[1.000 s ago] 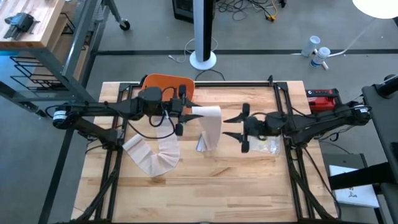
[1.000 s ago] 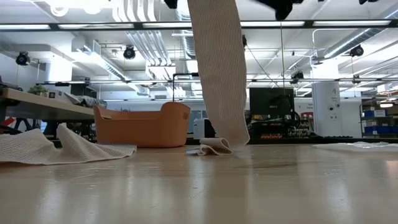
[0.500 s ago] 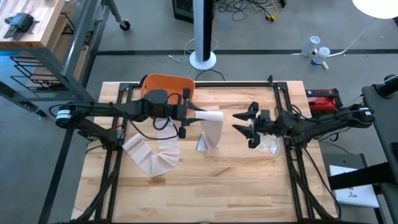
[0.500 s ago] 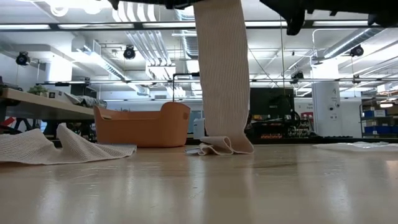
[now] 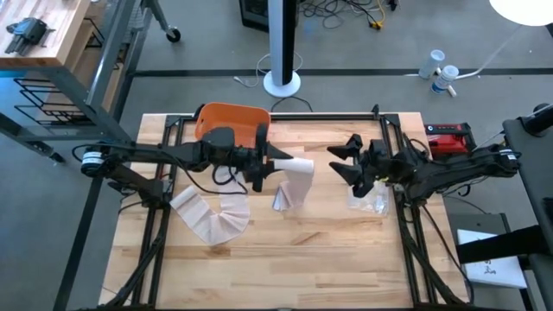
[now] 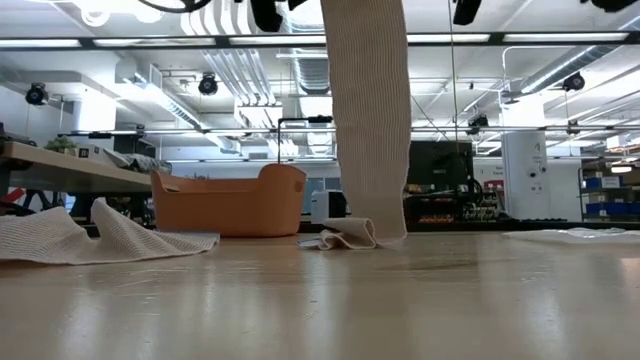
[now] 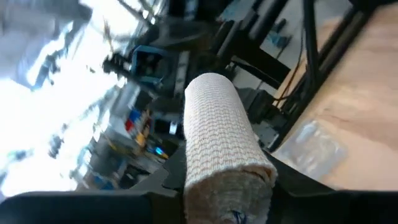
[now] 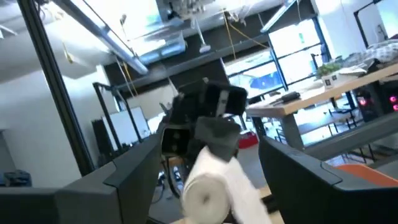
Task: Roll bandage
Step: Roll the right white bandage
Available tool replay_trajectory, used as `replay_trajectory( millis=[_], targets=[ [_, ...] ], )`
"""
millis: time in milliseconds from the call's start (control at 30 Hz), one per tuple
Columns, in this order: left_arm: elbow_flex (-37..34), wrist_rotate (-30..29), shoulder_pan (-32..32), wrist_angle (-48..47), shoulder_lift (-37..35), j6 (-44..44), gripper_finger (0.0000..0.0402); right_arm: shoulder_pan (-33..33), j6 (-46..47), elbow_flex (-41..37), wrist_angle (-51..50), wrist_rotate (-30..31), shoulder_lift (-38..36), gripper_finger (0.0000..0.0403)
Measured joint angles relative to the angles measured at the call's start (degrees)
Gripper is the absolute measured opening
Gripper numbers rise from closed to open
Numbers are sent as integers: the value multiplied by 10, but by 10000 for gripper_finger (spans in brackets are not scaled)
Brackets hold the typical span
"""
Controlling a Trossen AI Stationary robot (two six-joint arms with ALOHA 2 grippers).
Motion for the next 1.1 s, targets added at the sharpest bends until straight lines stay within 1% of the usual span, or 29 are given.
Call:
replay_trajectory(
  millis=[67, 133, 233, 400, 467, 567, 633, 800, 967, 1100],
  targets=[
    [0, 1, -6, 8, 4, 31, 98, -1, -6, 23, -59, 0, 0, 273],
    [0, 0, -11, 10, 5, 41, 97, -3, -8, 49, -123, 0, 6, 282],
    [0, 1, -16, 18, 7, 61, 100, -5, -9, 82, -183, 0, 27, 300],
    [0, 0, -16, 25, 9, 63, 102, -5, -30, 121, -209, -5, 65, 331],
    [0, -13, -16, 24, 9, 57, 98, -5, -38, 131, -213, -10, 81, 336],
    [0, -45, -16, 24, 9, 43, 97, -5, -42, 140, -217, -50, 92, 338],
    [0, -49, -16, 25, 9, 32, 100, -4, -48, 147, -215, -66, 98, 339],
    [0, -49, -16, 24, 9, 23, 108, -4, -73, 151, -246, -58, 98, 339],
    [0, -49, -16, 25, 9, -7, 99, -4, -106, 151, -243, -28, 98, 337],
    [0, -47, -16, 24, 9, -36, 105, -4, -138, 151, -240, -25, 103, 329]
  ],
)
